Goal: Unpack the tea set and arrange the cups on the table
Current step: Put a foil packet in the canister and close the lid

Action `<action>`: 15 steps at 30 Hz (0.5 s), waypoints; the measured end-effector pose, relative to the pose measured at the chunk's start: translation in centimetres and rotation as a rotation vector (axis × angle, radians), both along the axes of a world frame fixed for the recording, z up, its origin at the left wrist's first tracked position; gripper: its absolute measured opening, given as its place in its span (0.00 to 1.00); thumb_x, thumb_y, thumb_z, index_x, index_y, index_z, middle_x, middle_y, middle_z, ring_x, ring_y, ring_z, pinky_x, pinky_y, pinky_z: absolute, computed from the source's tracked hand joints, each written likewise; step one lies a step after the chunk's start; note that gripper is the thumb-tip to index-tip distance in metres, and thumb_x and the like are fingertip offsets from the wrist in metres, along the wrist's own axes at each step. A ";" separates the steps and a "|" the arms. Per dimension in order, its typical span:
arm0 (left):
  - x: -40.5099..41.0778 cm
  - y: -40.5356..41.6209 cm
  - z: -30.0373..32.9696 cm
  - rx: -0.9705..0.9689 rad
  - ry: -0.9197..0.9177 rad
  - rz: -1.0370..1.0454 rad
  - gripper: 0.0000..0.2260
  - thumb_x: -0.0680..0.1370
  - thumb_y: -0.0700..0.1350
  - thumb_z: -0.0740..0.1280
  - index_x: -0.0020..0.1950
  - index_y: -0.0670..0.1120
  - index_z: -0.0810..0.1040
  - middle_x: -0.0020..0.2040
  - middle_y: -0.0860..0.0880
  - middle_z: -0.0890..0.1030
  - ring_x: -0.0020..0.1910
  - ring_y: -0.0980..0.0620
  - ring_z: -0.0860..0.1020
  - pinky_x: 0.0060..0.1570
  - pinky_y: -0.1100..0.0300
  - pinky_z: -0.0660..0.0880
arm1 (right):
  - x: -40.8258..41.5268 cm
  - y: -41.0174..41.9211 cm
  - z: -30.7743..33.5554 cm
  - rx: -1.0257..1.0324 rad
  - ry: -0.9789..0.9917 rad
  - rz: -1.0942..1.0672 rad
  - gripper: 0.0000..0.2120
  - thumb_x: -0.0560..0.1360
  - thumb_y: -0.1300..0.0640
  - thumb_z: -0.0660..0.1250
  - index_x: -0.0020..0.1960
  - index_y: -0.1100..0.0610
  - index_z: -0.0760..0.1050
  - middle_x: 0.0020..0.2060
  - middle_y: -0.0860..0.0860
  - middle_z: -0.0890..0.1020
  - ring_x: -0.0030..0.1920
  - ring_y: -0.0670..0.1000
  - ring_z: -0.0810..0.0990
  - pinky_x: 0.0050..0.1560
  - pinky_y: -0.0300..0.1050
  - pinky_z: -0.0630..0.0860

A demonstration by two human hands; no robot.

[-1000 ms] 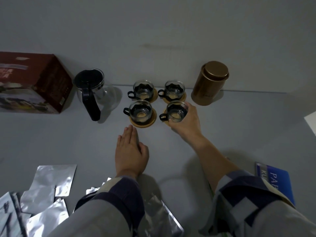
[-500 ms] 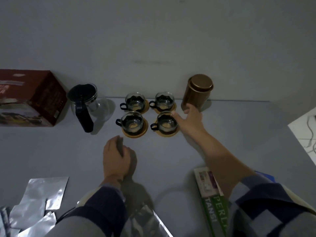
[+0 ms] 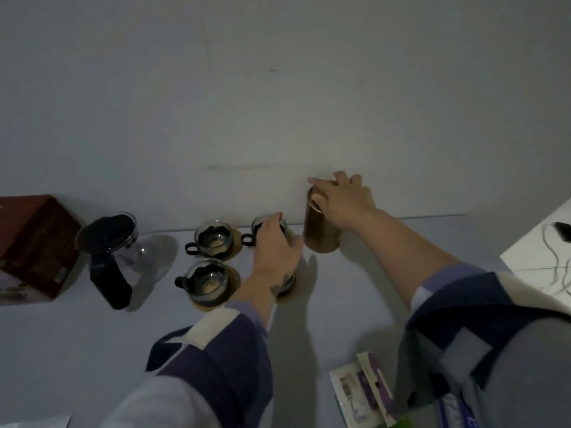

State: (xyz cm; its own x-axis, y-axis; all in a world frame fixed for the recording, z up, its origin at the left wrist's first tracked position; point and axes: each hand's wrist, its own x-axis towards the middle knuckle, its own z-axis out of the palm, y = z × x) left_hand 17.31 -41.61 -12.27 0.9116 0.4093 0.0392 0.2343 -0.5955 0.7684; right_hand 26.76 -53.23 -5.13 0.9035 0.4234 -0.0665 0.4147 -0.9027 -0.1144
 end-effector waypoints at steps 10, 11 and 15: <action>6.5 -3.3 -2.1 -0.241 0.012 -0.023 0.35 0.65 0.49 0.77 0.68 0.49 0.68 0.62 0.48 0.77 0.62 0.47 0.75 0.63 0.52 0.73 | 2.1 -0.3 -2.1 -0.127 -0.253 0.177 0.23 0.81 0.41 0.48 0.75 0.43 0.57 0.65 0.59 0.69 0.62 0.61 0.66 0.57 0.51 0.69; 6.8 -3.2 -2.4 -0.241 0.002 -0.029 0.35 0.63 0.49 0.77 0.67 0.50 0.68 0.61 0.48 0.77 0.61 0.48 0.76 0.61 0.50 0.74 | 2.2 -0.4 -2.2 -0.130 -0.267 0.178 0.23 0.81 0.41 0.48 0.75 0.43 0.57 0.65 0.59 0.69 0.62 0.61 0.67 0.56 0.51 0.69; 7.0 -2.7 -3.2 -0.191 -0.022 -0.060 0.35 0.60 0.55 0.75 0.65 0.53 0.67 0.59 0.51 0.78 0.59 0.49 0.76 0.60 0.47 0.75 | 2.5 0.1 -1.5 -0.142 -0.213 0.187 0.22 0.81 0.42 0.49 0.74 0.45 0.60 0.64 0.60 0.70 0.61 0.62 0.67 0.57 0.52 0.68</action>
State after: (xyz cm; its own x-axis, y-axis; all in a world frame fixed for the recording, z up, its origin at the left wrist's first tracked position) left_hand 24.33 -44.30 -15.48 0.9342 0.3565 -0.0136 0.1848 -0.4510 0.8732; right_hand 29.27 -53.14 -6.66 0.8107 0.5837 0.0456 0.5762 -0.8093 0.1146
